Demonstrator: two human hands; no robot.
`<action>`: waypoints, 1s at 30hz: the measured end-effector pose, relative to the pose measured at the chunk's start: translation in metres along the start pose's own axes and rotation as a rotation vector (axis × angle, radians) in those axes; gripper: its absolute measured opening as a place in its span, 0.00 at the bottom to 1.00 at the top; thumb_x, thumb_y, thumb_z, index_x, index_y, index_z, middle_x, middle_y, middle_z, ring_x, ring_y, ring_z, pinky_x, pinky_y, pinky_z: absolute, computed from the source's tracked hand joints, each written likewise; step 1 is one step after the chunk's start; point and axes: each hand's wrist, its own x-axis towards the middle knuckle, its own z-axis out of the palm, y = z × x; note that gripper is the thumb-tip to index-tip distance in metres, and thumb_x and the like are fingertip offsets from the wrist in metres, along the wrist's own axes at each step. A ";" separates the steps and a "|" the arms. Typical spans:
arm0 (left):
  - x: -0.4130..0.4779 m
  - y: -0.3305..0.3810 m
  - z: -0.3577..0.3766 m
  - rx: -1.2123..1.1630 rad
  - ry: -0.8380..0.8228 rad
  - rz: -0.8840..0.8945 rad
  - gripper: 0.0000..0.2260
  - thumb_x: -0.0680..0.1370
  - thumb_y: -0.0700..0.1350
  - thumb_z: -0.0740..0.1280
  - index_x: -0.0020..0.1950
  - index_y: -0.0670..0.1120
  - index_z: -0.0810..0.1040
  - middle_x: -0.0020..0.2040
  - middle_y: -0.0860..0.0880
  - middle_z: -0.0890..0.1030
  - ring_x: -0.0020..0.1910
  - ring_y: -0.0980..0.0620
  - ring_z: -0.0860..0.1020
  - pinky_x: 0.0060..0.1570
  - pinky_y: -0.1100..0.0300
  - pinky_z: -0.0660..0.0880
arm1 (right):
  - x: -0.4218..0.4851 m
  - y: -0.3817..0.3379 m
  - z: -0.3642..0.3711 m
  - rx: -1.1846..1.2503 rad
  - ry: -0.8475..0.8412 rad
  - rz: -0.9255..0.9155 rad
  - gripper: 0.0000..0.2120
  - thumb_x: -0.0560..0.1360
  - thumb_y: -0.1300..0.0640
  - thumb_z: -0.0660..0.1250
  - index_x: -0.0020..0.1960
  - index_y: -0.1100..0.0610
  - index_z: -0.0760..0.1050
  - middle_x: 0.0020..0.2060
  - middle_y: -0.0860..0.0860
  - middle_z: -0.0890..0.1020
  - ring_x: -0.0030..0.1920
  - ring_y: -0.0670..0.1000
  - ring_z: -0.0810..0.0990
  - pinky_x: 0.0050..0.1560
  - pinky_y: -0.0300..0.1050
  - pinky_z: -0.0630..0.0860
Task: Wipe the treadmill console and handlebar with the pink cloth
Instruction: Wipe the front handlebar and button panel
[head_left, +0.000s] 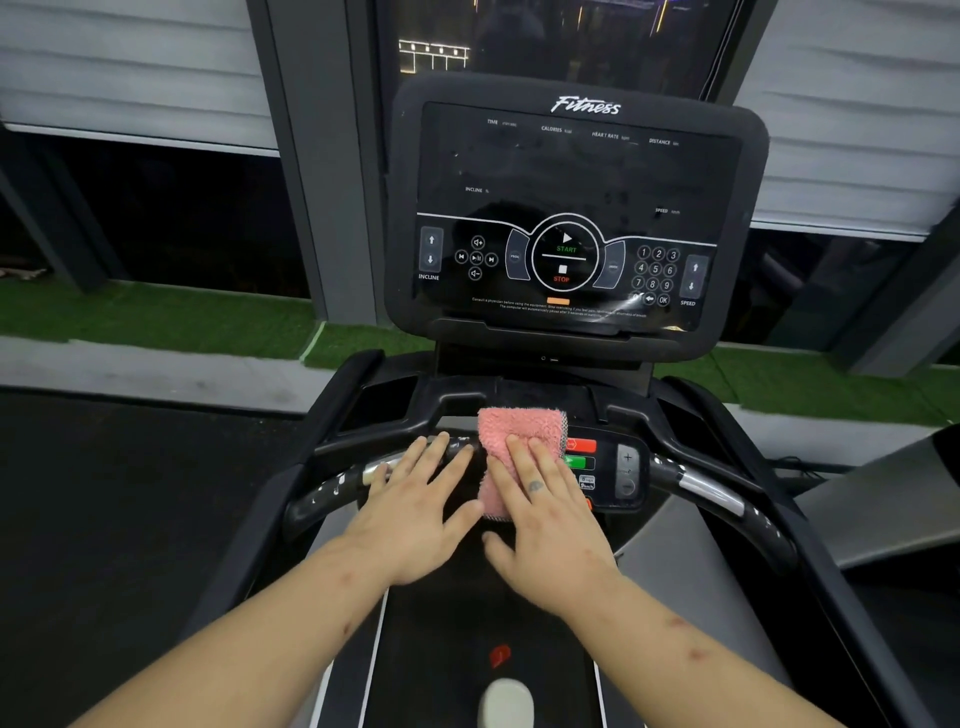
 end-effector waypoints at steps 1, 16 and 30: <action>0.000 -0.004 0.000 0.017 -0.002 0.018 0.32 0.83 0.69 0.47 0.84 0.61 0.41 0.84 0.55 0.37 0.81 0.54 0.33 0.81 0.41 0.41 | 0.004 -0.001 0.000 -0.002 0.004 0.007 0.40 0.79 0.37 0.55 0.84 0.47 0.42 0.81 0.49 0.36 0.81 0.51 0.32 0.80 0.53 0.35; 0.003 -0.010 0.007 -0.047 0.023 0.028 0.30 0.85 0.61 0.52 0.84 0.60 0.42 0.84 0.56 0.37 0.81 0.54 0.32 0.81 0.40 0.39 | -0.039 0.008 0.026 -0.052 -0.080 0.050 0.42 0.74 0.36 0.60 0.84 0.49 0.54 0.83 0.53 0.53 0.83 0.56 0.50 0.77 0.56 0.48; 0.004 -0.005 0.008 -0.086 0.046 -0.004 0.31 0.85 0.62 0.53 0.84 0.61 0.42 0.84 0.56 0.38 0.81 0.55 0.33 0.81 0.39 0.40 | -0.029 0.006 0.029 -0.076 -0.018 -0.020 0.39 0.76 0.47 0.64 0.84 0.50 0.54 0.83 0.53 0.54 0.83 0.56 0.49 0.81 0.57 0.56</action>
